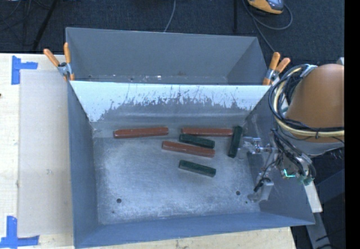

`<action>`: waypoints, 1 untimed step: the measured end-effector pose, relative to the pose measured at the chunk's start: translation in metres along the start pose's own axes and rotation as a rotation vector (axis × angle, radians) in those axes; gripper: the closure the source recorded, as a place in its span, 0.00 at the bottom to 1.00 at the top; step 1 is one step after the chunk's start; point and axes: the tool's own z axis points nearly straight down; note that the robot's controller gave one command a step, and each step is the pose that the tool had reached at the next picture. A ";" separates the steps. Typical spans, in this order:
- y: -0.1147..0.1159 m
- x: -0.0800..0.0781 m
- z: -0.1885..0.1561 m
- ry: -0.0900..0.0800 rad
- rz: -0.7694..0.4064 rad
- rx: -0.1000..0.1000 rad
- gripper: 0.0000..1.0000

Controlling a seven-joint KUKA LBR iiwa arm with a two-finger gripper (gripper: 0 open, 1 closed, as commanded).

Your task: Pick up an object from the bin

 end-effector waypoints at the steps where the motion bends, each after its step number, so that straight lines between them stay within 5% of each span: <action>1: 0.036 -0.060 0.159 -0.001 -0.079 0.000 0.00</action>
Offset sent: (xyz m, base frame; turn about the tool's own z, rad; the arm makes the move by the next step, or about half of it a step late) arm 0.0602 0.0344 -0.1545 -0.0751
